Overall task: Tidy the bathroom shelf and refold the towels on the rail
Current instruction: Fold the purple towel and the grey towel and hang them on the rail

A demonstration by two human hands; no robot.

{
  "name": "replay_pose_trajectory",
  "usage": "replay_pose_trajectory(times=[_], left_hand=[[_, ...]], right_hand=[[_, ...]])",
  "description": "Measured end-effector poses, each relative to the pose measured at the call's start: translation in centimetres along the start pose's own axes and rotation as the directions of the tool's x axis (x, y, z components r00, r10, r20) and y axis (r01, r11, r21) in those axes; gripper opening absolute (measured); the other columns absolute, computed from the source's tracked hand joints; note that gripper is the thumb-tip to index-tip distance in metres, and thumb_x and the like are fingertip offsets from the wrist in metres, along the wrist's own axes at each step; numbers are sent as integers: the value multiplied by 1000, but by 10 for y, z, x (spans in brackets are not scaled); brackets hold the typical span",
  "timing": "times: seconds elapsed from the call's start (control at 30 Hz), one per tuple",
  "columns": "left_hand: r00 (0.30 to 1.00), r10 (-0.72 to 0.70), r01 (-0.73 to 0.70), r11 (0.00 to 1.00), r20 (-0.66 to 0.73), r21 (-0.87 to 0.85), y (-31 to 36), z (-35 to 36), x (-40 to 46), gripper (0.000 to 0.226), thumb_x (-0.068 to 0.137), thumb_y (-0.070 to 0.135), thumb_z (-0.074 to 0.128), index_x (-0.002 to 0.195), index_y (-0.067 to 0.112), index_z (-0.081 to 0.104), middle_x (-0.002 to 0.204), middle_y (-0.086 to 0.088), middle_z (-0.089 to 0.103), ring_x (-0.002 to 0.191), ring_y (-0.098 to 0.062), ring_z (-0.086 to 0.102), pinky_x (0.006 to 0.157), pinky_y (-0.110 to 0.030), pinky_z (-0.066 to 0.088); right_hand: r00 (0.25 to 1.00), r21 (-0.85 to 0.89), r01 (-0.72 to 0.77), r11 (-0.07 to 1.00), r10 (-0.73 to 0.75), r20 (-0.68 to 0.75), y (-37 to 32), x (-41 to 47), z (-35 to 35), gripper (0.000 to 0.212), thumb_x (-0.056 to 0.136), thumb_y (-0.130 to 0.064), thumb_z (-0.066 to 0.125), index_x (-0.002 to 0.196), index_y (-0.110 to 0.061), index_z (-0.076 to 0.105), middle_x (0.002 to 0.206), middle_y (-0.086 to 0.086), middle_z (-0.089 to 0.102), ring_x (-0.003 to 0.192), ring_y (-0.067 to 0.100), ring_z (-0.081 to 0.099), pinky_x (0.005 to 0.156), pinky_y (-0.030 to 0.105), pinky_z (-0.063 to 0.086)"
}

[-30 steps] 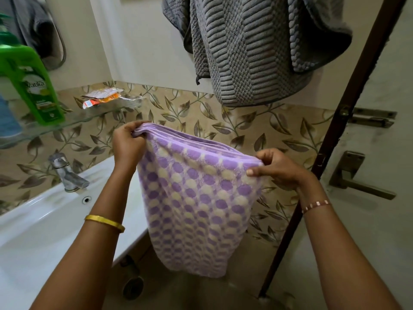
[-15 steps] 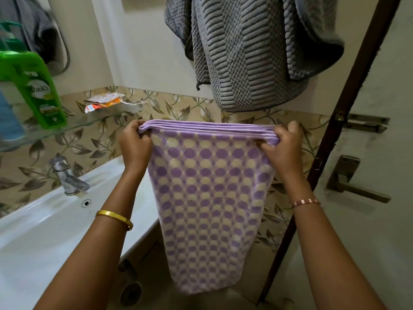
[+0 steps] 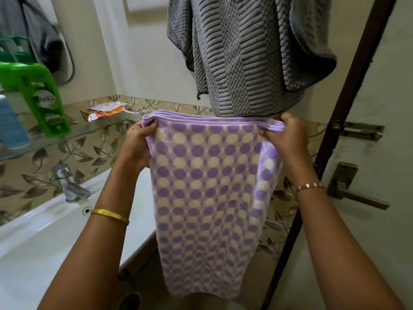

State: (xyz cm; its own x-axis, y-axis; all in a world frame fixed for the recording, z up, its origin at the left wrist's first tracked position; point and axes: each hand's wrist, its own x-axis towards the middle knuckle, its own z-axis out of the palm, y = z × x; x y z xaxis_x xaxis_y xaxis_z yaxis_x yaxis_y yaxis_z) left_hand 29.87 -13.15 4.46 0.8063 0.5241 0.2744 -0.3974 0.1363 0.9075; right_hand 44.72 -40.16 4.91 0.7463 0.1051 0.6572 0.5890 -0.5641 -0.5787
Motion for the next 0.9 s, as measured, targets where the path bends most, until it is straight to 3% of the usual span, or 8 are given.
replay_pose_trajectory(times=[0.2, 0.4, 0.47, 0.6, 0.67, 0.77, 0.83, 0.9], left_hand=[[840, 443, -236, 819, -315, 523, -1, 3, 18, 21, 87, 7, 54, 104, -1, 63, 80, 4, 60, 67, 1, 51, 59, -5, 43], [940, 242, -110, 882, -239, 458, 1, 7, 6, 21, 91, 8, 46, 108, 4, 58, 86, 1, 62, 79, -12, 55, 64, -16, 47], [990, 121, -102, 970, -74, 222, 13, -7, -7, 21, 88, 5, 47, 100, 11, 63, 80, 5, 69, 79, -13, 60, 68, -24, 53], [955, 86, -24, 976, 285, -216, 33, -32, -26, 29, 64, 19, 71, 93, 17, 71, 87, 2, 74, 81, -15, 69, 74, -30, 57], [979, 11, -14, 1000, 202, 12, 26, -24, -16, 17, 68, 12, 64, 81, 17, 73, 74, 6, 73, 68, -8, 67, 67, -28, 55], [973, 210, -98, 753, -96, 650, 10, -13, 3, 17, 79, -3, 56, 86, 4, 70, 58, 9, 58, 56, -3, 48, 59, -24, 37], [942, 276, -107, 787, -192, 608, 6, -17, 4, 23, 82, -3, 53, 102, -4, 64, 68, 5, 57, 65, -7, 48, 61, -24, 40], [981, 136, -84, 939, -136, 333, 9, -31, -4, 25, 84, 1, 53, 107, 4, 63, 76, 0, 66, 74, -16, 58, 63, -28, 50]], right_hand=[[988, 66, -30, 997, 39, -147, 0, -12, 21, 18, 74, -8, 70, 80, 2, 57, 92, 10, 39, 73, 18, 40, 56, 17, 24], [849, 536, -490, 687, 514, 117, -6, -12, 28, 27, 77, -7, 68, 99, 2, 55, 86, 7, 58, 77, 17, 55, 66, 27, 44], [874, 701, -461, 544, 414, 253, -4, -12, 15, 32, 71, -6, 74, 97, -3, 56, 86, 5, 62, 76, 16, 63, 71, 31, 51], [866, 902, -365, 230, -270, 420, 1, -12, -18, 39, 67, -16, 75, 104, -20, 63, 97, -3, 71, 89, 10, 66, 77, 27, 55], [828, 861, -367, 352, -299, 475, -4, -9, -19, 45, 68, -16, 74, 112, -14, 63, 99, -1, 72, 91, 12, 66, 76, 25, 55], [879, 609, -393, 689, 87, 469, -14, -7, -5, 39, 71, -9, 76, 104, 7, 63, 89, 11, 71, 68, 17, 65, 60, 25, 54], [874, 591, -467, 657, 241, 422, -11, -5, -5, 28, 70, -9, 76, 92, 4, 66, 84, 15, 69, 58, 15, 63, 54, 25, 54], [848, 666, -488, 564, 125, 515, -7, -6, -15, 18, 70, -8, 73, 87, -5, 67, 74, 7, 73, 58, 14, 66, 51, 24, 55]])
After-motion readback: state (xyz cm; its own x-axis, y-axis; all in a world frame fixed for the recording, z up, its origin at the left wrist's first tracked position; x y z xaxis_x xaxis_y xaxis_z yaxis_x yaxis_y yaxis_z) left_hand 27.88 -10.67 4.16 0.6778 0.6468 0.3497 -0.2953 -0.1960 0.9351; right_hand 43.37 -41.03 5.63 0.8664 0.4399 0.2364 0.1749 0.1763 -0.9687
